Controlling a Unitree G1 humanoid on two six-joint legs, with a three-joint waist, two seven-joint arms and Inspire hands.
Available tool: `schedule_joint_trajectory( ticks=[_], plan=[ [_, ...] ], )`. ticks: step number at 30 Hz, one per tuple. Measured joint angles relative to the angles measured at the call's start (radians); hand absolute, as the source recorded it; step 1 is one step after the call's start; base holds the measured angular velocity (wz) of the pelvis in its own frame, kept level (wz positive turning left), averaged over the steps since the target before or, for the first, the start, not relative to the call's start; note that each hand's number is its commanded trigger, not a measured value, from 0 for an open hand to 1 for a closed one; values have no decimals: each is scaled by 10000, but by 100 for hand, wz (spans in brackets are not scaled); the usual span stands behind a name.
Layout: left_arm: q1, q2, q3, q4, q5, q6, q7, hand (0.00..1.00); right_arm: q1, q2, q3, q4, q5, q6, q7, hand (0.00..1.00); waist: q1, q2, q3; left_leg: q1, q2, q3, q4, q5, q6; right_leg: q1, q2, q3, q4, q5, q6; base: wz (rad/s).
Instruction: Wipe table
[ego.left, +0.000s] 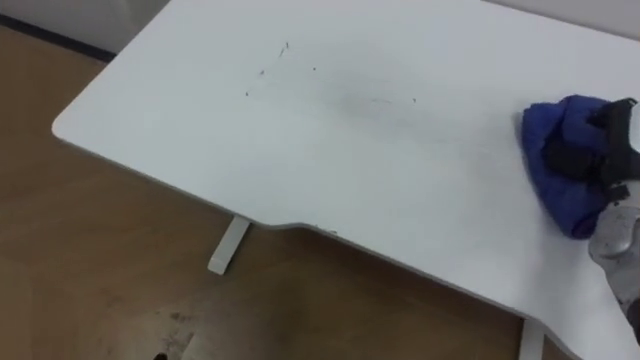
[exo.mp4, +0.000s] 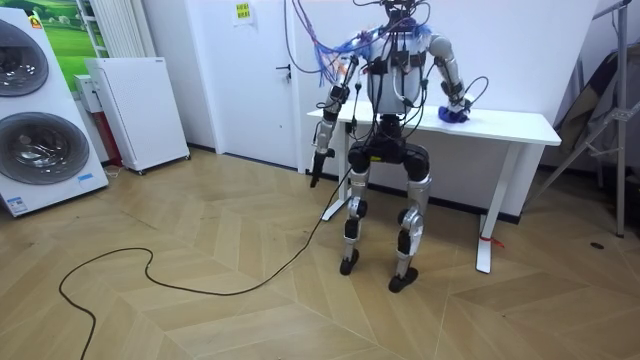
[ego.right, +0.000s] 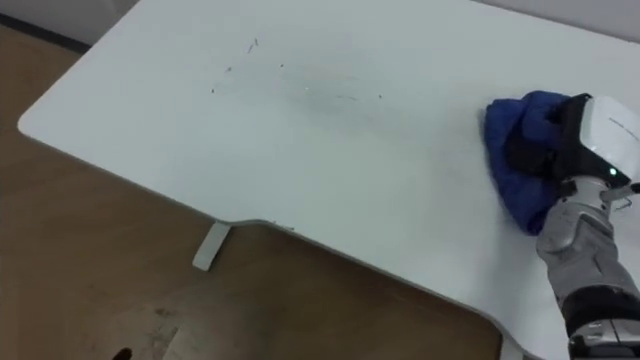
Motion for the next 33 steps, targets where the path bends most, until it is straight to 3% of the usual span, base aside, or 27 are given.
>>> schedule_joint_trajectory(
  ticks=[3, 6, 12, 15, 18, 20, 21, 23, 24, 26, 27, 30, 33],
  plan=[
    [-83, -32, -173, -61, 9, -1, -5, 0, -273, -26, 182, -30, -73, 220, 3, 100, 50, 169, 16, -41, 24, 25, -15, 0, 1, -76, 12, 90, 72, 12, -26, -9],
    [-305, -41, -218, -14, 4, 1, 0, 0, -910, -36, 802, -82, -548, 765, 31, 100, 535, 197, 25, -82, 136, 424, -102, 24, -21, -489, 79, 579, 244, 49, -136, -38],
    [-579, -70, -483, 317, -4, 38, -62, 0, -1619, 6, 1337, -277, -1094, 1061, 113, 100, 775, 229, 114, -228, 161, 522, -74, 50, -42, -882, 108, 801, 386, 54, -184, -12],
    [-540, -66, -498, 329, -271, 152, -52, 0, -1583, -14, 1329, -321, -812, 1037, 72, 100, 738, 196, 143, -214, 175, 528, -139, 48, -45, -871, 127, 843, 330, 54, -183, 0],
    [-349, -56, -514, 247, -398, 144, 17, 0, -988, -10, 1291, -228, -483, 641, -359, 100, 477, 160, 167, -48, 159, 460, -182, 47, -45, -589, 142, 726, 138, 48, -155, 14],
    [-189, -52, -449, 206, -377, 131, 39, 0, -125, 51, 676, -202, -379, 194, -801, 100, 142, 151, 162, 151, 141, 410, -224, 44, -40, -122, 186, 474, -211, 49, -73, 45],
    [-94, -44, -269, 199, -365, 125, 55, 0, 500, 146, 160, -204, -301, -42, -1025, 100, -85, 109, 131, 241, 119, 416, -228, 31, -17, 136, 211, 470, -373, -4, 4, 59],
    [120, -26, -70, 83, -362, 110, 256, 0, 1327, 225, -340, -213, -21, -276, -1322, 100, -151, -40, -8, 391, 111, 404, -273, -8, 17, 434, 286, 467, -566, -15, 51, 33],
    [273, 12, -37, -27, -361, 95, 327, 0, 1760, 254, -574, -211, 82, -346, -1368, 100, -315, -28, -36, 500, 101, 339, -261, -41, 24, 711, 348, 441, -740, 0, 76, 26],
    [368, -2, 100, -143, -297, 48, 425, 0, 2288, 370, -1001, -224, 122, -359, -1398, 100, -402, -87, -151, 619, 100, 365, -249, -75, 31, 959, 362, 308, -857, -6, 108, 22],
    [366, -5, 98, -217, -282, -46, 459, 0, 2322, 421, -1107, -283, 103, -355, -1396, 100, -395, -90, -171, 667, 117, 367, -234, -93, 23, 991, 363, 307, -833, -6, 107, 5],
    [196, -74, 73, -277, -280, -205, 481, 0, 2154, 461, -1086, -442, -24, -282, -1286, 100, -295, 45, -124, 776, 162, 516, -238, -101, 19, 913, 338, 424, -642, 3, 91, -22],
    [13, -268, 65, -186, -212, -362, 509, 0, 1459, 556, -913, -908, -641, 223, -1000, 100, 127, 300, -26, 846, 318, 1073, -115, -241, 36, 465, 296, 880, -155, 44, -20, -80]
  ],
)
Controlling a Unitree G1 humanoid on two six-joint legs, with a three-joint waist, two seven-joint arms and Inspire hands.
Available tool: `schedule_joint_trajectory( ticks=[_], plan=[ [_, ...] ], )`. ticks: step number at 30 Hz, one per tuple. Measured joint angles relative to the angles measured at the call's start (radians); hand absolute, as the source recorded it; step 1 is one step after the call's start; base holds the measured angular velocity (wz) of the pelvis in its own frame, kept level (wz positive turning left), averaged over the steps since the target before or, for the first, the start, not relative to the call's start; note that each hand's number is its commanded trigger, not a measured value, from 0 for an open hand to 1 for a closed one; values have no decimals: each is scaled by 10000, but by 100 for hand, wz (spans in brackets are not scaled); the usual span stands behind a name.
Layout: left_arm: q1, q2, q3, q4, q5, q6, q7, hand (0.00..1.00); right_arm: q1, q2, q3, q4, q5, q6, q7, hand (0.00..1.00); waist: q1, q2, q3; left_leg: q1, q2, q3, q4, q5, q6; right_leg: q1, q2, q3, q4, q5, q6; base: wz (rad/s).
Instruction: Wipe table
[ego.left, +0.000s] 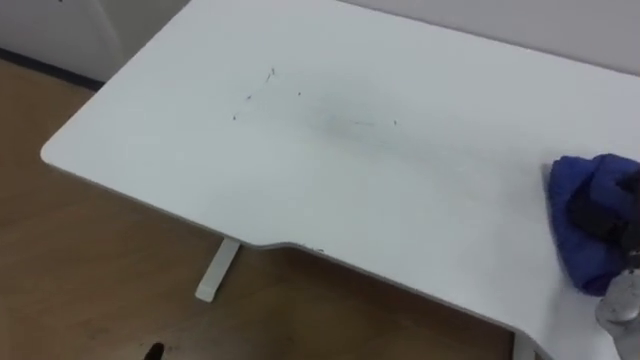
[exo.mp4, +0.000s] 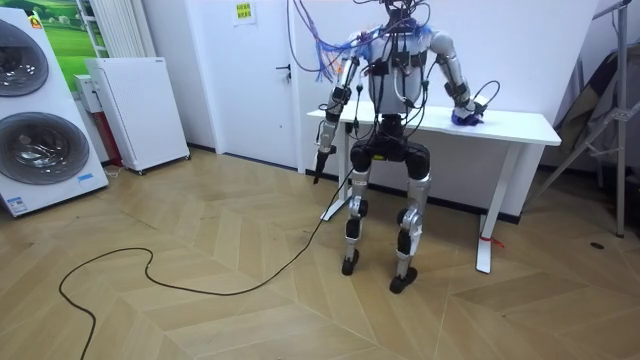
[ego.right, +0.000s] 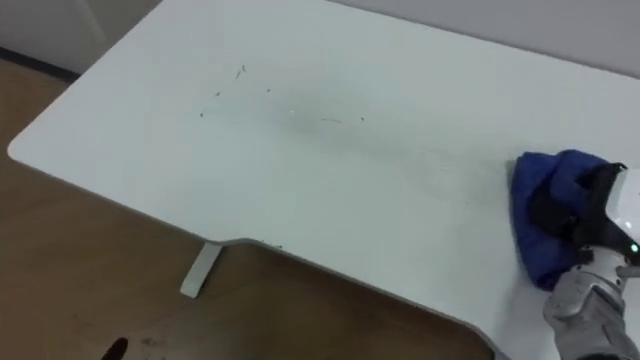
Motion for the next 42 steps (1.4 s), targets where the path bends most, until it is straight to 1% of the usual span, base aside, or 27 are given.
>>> schedule_joint_trajectory(
  ticks=[1, 3, 5, 7, 8, 9, 10, 11, 12, 13, 14, 16, 17, 19, 21, 24, 26, 29, 31, 33, 34, 35, 36, 37, 38, 39, 42],
  plan=[
    [-27, -19, -31, 90, -2, 1, 15, 0, -427, 91, 314, -290, -262, 292, 108, 100, 226, 78, 52, -51, 7, 69, 167, -127, -2, -407, -96, 64, 435, -38, -98, -120],
    [-51, -48, -57, 280, -24, 4, 69, 0, -1122, 354, 983, -442, -678, 483, 365, 100, 572, 124, 105, -103, 14, 210, 583, -423, -9, -1005, -378, -154, 1303, -174, -323, -116],
    [-299, -205, -196, 941, -155, 34, 125, 0, -1966, 993, 1925, -632, -1398, 585, 704, 100, 822, 353, 302, -189, -19, 273, 1376, -954, 78, -1536, -807, -551, 2554, -277, -480, -102],
    [-304, -248, -381, 918, -160, 60, 140, 0, -2268, 1420, 2651, -749, -1905, 586, 855, 100, 978, 437, 286, -409, -206, 295, 1879, -1366, 296, -1969, -1217, -894, 3231, -275, -482, -61],
    [-334, -225, -406, 912, -208, 52, 169, 0, -2284, 1580, 2951, -850, -2265, 577, 935, 100, 957, 519, 289, -571, -132, 256, 2240, -1543, 384, -2069, -1445, -1010, 3586, -225, -404, 4],
    [-397, -120, -496, 872, -376, 56, 264, 0, -2272, 1572, 3128, -858, -2320, 546, 1025, 100, 961, 593, 317, -643, 54, 389, 2491, -1613, 451, -2226, -1648, -700, 4139, -84, -151, 29],
    [-398, -43, -505, 770, -383, 55, 318, 0, -2222, 1570, 3121, -859, -2325, 551, 1077, 100, 938, 584, 319, -652, 185, 502, 2591, -1628, 444, -2261, -1758, -536, 4592, -62, -100, 65],
    [-381, 164, -517, 539, -384, 16, 404, 0, -2036, 1545, 3097, -836, -2354, 659, 1095, 100, 913, 497, 271, -638, 421, 761, 2679, -1580, 411, -2271, -2061, -177, 5280, -34, -53, 66],
    [-375, 284, -553, 478, -417, -50, 433, 0, -1983, 1503, 3099, -780, -2339, 672, 1093, 100, 917, 394, 206, -645, 555, 941, 2721, -1572, 354, -2218, -2154, 34, 5339, -1, -22, 50],
    [-463, 420, -577, 436, -567, -157, 473, 0, -2008, 1431, 3099, -680, -2304, 650, 1079, 100, 1069, 324, 164, -676, 754, 1120, 2841, -1598, 234, -2113, -2017, 502, 4735, -3, 118, 0],
    [-418, 449, -558, 440, -564, -174, 505, 0, -1994, 1390, 3093, -671, -2307, 624, 1009, 100, 1209, 459, 137, -718, 989, 1048, 2948, -1579, 80, -1779, -1555, 556, 4017, -71, 239, -18],
    [-379, 460, -553, 550, -563, -185, 497, 0, -1816, 1316, 3053, -868, -2283, 500, 781, 100, 1128, 569, 64, -857, 1177, 908, 2876, -1520, -19, -1302, -1079, 399, 2902, -137, 343, -1],
    [-438, 479, -503, 545, -564, -186, 497, 0, -1574, 1212, 2991, -1171, -2137, 463, 711, 100, 953, 589, 37, -1038, 1165, 699, 2852, -1458, -54, -1017, -976, 37, 2410, -198, 427, 28],
    [-564, 479, -238, 539, -557, -184, 498, 0, -1242, 1036, 2894, -1668, -2121, 403, 758, 100, 719, 455, 36, -1175, 1012, 496, 2762, -1331, -52, -845, -979, -228, 2189, -405, 455, 41],
    [-552, 481, -18, 499, -504, -206, 510, 0, -971, 962, 2881, -1914, -2123, 383, 948, 100, 640, 301, -37, -1118, 995, 471, 2734, -1314, -63, -767, -986, -251, 2234, -563, 452, 20],
    [-384, 478, 209, 297, -290, -202, 493, 0, -761, 907, 2884, -1910, -2108, 305, 1207, 100, 628, -87, -2, -869, 1007, 359, 2537, -1236, -228, -495, -915, -312, 2239, -898, 385, 10],
    [-231, 424, 217, 121, 9, -180, 480, 0, -729, 670, 2811, -1910, -2118, 257, 1314, 100, 514, -181, -5, -1022, 1054, 89, 2532, -1156, -376, -484, -803, -495, 2241, -1001, 273, 24],
    [7, 380, 186, 117, 73, -58, 286, 0, -663, 403, 2476, -1890, -2128, 252, 1403, 100, 379, -161, 25, -1230, 1070, -377, 2549, -995, -644, -372, -608, -943, 2269, -1304, 106, 40],
    [261, 375, 183, 51, 95, 46, 226, 0, -419, 378, 2149, -1978, -2199, 223, 1406, 100, 372, -90, 56, -1173, 1115, -433, 2728, -948, -730, -346, -514, -890, 2439, -1583, 41, 35],
    [514, 372, 182, 38, 105, 89, 57, 0, -255, 358, 1949, -2187, -2388, 194, 1443, 100, 322, 92, 72, -1273, 1227, -414, 3165, -909, -690, -228, -362, -800, 2536, -1771, -23, 15],
    [750, 377, 195, 29, 58, 100, -29, 0, -211, 358, 1933, -2231, -2358, 167, 1485, 100, 359, 168, 77, -1328, 1229, -415, 3466, -841, -574, -215, -300, -589, 2615, -1843, -67, -9],
    [1001, 373, 187, -49, 55, 100, -151, 0, -204, 359, 1938, -2231, -2353, 139, 1502, 100, 389, 243, 99, -1316, 1107, -396, 3600, -857, -543, -167, -232, -315, 2609, -1851, -85, 0],
    [1192, 352, 189, -49, 92, 97, -228, 0, -201, 341, 1930, -2250, -2367, 109, 1507, 100, 366, 192, 131, -1298, 663, -371, 3406, -944, -399, -150, -244, 73, 2594, -1860, -73, 9],
    [1236, 350, 192, -49, 111, 96, -296, 0, -200, 309, 1891, -2271, -2361, 102, 1507, 100, 360, 213, 126, -1190, 431, -248, 3207, -1017, -270, -244, -232, 307, 2576, -1862, -51, 0],
    [1307, 359, 225, -51, 113, 91, -333, 0, -199, 294, 1766, -2264, -2212, 110, 1510, 100, 437, 206, 131, -878, 343, 67, 2714, -1130, -173, -372, -212, 708, 2547, -1842, 8, -39],
    [1417, 361, 245, -113, 104, 87, -343, 0, -196, 296, 1763, -2264, -1972, 90, 1520, 100, 658, 263, 91, -713, 328, 252, 2502, -1110, -154, -426, -201, 910, 2413, -1720, 39, -52],
    [1550, 453, 324, -385, 14, 81, -389, 0, -76, 296, 1759, -2252, -1613, -139, 1457, 100, 422, 134, 64, -647, 231, 237, 2050, -973, -91, -356, -168, 938, 2005, -1513, 124, -11]
  ],
)
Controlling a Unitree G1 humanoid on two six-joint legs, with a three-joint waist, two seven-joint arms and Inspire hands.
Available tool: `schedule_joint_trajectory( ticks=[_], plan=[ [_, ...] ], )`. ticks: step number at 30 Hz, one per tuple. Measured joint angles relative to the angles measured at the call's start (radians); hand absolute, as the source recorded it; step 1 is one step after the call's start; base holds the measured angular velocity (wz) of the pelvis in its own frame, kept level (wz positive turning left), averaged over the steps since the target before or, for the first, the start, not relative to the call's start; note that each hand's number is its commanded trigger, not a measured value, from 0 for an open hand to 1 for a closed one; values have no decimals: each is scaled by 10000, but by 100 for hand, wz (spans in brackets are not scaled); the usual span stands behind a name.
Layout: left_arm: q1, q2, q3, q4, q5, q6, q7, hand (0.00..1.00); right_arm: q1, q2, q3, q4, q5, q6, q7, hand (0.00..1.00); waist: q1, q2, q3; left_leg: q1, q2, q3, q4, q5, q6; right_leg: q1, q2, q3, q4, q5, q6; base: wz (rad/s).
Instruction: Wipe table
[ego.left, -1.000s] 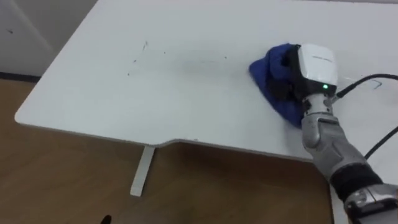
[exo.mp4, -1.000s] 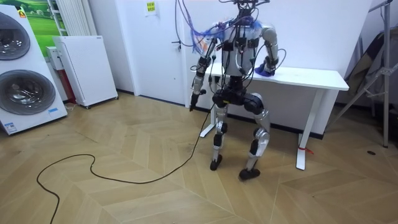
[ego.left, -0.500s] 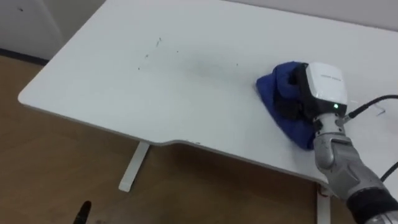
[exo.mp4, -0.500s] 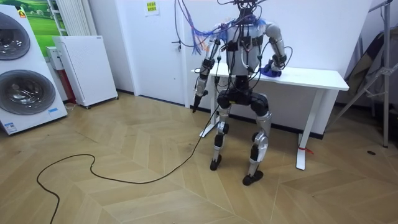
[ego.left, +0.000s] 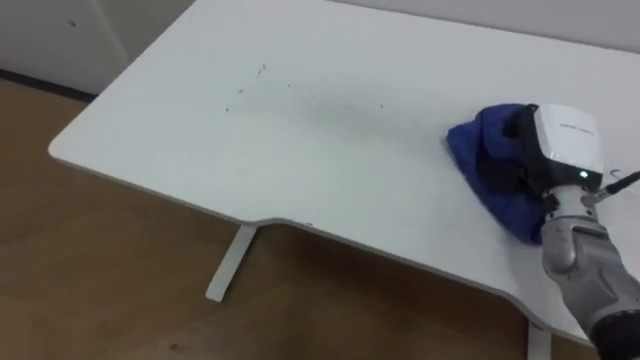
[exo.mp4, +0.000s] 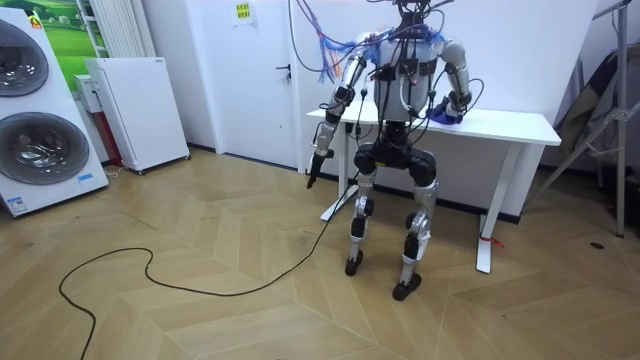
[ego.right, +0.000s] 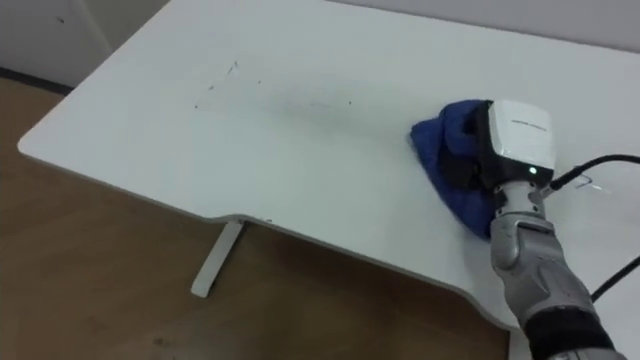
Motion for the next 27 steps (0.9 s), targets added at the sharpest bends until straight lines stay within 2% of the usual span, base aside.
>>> schedule_joint_trajectory(
  ticks=[2, 4, 5, 6, 8, 11, 15, 16, 18, 20, 22, 23, 25, 27],
  plan=[
    [-70, 12, 101, -164, -5, 3, 1, 0, 150, -1, 0, 227, 818, -142, -185, 100, -297, -147, -15, 166, -126, -11, -411, 191, 55, 208, -37, -111, -423, 201, 53, 17],
    [-82, 12, 110, -398, 14, -6, 1, 0, 191, -2, -156, 640, 1360, -352, -304, 100, -701, -164, -28, 253, -223, -170, -526, 242, 88, 501, -39, -280, -741, 288, 128, 28],
    [-84, 16, 115, -482, 29, -57, 4, 0, 248, -2, -427, 946, 1718, -419, -413, 100, -888, -185, -49, 282, -274, -258, -559, 246, 95, 653, -51, -408, -854, 336, 176, 22],
    [-84, 17, 156, -505, 66, -83, 4, 0, 311, -2, -607, 1047, 1883, -419, -449, 100, -923, -226, -72, 284, -309, -258, -587, 250, 105, 657, -87, -438, -868, 342, 187, 21],
    [-72, 34, 368, -594, 305, -76, 4, 0, 645, -130, -1444, 1620, 2387, -540, -564, 100, -1153, -399, -155, 282, -388, -269, -683, 291, 173, 791, -168, -734, -1032, 389, 265, 18],
    [66, 34, 513, -590, 282, -44, 12, 0, 815, -421, -2212, 2259, 2593, -508, -575, 100, -1214, -455, -192, 281, -395, -360, -689, 291, 174, 975, -187, -1216, -1268, 476, 285, 10],
    [84, -91, 493, -587, 324, 17, 12, 0, 751, -596, -2387, 2309, 2331, -92, -573, 100, -1158, -375, -153, 328, -393, -473, -694, 291, 174, 1054, -169, -1306, -1263, 488, 277, 5],
    [18, -111, 449, -571, 313, 8, 11, 0, 636, -623, -2327, 2289, 2099, -22, -581, 100, -1060, -315, -117, 345, -384, -490, -694, 292, 174, 1041, -165, -1290, -1228, 498, 259, -11],
    [-121, -128, 293, -455, 317, 3, 7, 0, 343, -675, -2035, 2129, 1635, 385, -579, 100, -788, -210, -75, 320, -363, -519, -765, 302, 171, 882, -166, -1227, -1134, 548, 179, -27],
    [-334, -137, 216, -199, 315, 9, -124, 0, -302, -676, -1401, 1991, 906, 875, -554, 100, -419, -178, -7, 202, -353, -559, -801, 348, 132, 523, -186, -1152, -909, 589, 94, -38],
    [-609, -187, 172, 100, 332, 17, -212, 0, -1015, -652, -672, 1887, 166, 1118, -370, 100, -51, -175, 34, 67, -351, -624, -842, 417, 99, 231, -180, -1079, -764, 626, -5, -33],
    [-706, -243, 120, 131, 406, 11, -232, 0, -1468, -585, -184, 1766, -239, 1136, -273, 100, 127, -129, 84, -17, -350, -817, -838, 447, 59, 148, -112, -1084, -796, 674, -84, -16],
    [-824, -274, -60, 168, 438, 31, -348, 0, -2034, -500, 558, 1564, -729, 1125, -39, 100, 355, -70, 123, -164, -358, -1016, -825, 509, 19, 37, -78, -1240, -813, 686, -120, 14],
    [-1034, -270, -375, 300, 400, 139, -450, 0, -2884, -434, 1326, 1559, -1108, 1096, 245, 100, 796, -67, 174, -359, -388, -1126, -885, 601, -27, -169, -80, -1276, -807, 634, -167, 17]
  ],
)
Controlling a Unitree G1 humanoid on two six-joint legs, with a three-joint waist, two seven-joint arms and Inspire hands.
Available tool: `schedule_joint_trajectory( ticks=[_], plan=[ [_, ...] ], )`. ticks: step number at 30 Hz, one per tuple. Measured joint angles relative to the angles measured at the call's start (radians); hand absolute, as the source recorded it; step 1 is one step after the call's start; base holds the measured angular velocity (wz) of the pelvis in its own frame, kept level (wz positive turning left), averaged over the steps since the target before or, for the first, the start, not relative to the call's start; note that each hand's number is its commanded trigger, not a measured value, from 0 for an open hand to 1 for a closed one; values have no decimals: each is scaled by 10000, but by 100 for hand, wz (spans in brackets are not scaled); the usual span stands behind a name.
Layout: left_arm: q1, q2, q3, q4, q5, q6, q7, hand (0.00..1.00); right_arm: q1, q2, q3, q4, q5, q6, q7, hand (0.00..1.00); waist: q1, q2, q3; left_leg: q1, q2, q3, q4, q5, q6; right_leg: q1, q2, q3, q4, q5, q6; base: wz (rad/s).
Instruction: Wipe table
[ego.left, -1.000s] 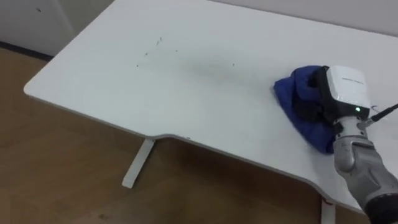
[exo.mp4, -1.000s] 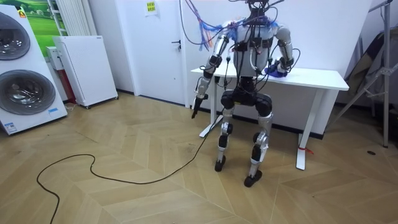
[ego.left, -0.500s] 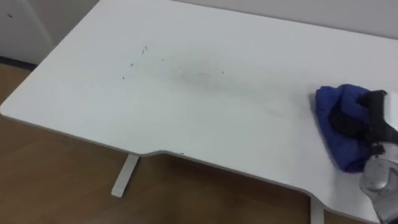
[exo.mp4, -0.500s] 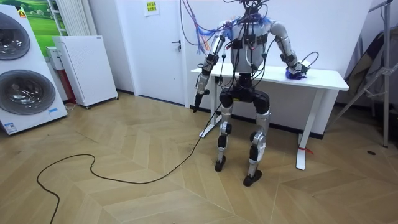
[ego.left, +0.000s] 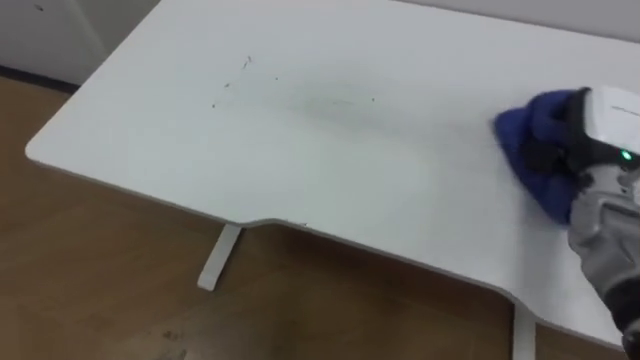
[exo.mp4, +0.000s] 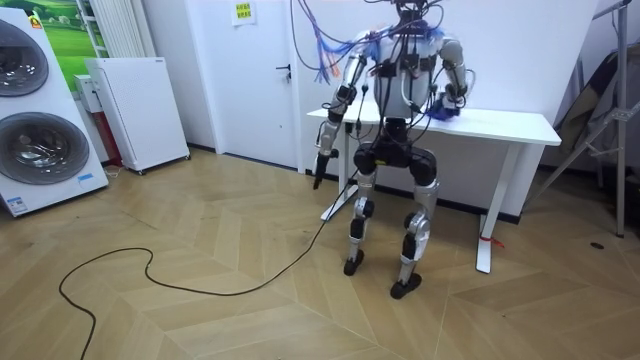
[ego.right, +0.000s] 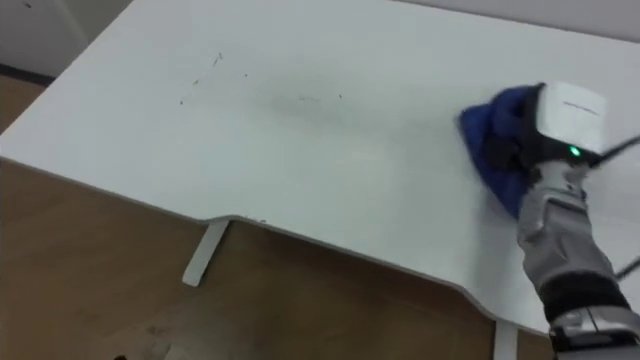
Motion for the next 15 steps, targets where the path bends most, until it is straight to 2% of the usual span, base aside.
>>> schedule_joint_trajectory(
  ticks=[3, 6, 10, 12, 14, 15],
  plan=[
    [-29, 46, -8, 38, -105, 171, -169, 0, -427, 1, 273, 2, -60, -133, 64, 100, 286, -1, 3, -236, -73, -247, -7, 104, -17, -101, -18, -219, 6, -13, 1, 30],
    [171, 93, 20, 105, -122, 367, -319, 0, -433, -19, 244, 306, -49, -140, 94, 100, 296, -33, -2, -342, -233, -519, -30, 151, -12, -81, -133, -435, 24, -60, 50, 26],
    [373, 241, 125, 23, -170, 326, -472, 0, -73, -251, -350, 796, 798, -518, 19, 100, -125, -141, -25, -301, -334, -715, -24, 158, 0, 122, -193, -649, -20, -62, 59, 21],
    [369, 348, 343, 15, -166, 271, -549, 0, 557, -368, -934, 922, 1161, -713, -17, 100, -516, -175, -52, -278, -397, -883, 15, 164, 10, 433, -195, -1021, -214, -68, 116, 35],
    [368, 415, 706, -28, -70, 181, -508, 0, 1502, -515, -1783, 872, 1745, -870, -254, 100, -673, -339, -157, -281, -411, -836, 42, 167, 17, 463, -207, -1045, -246, -81, 144, 7],
    [363, 430, 726, -29, -78, 156, -491, 0, 1647, -578, -1904, 871, 1866, -884, -302, 100, -699, -344, -184, -283, -411, -837, 50, 167, 17, 479, -206, -1051, -255, -79, 148, -7]
  ],
)
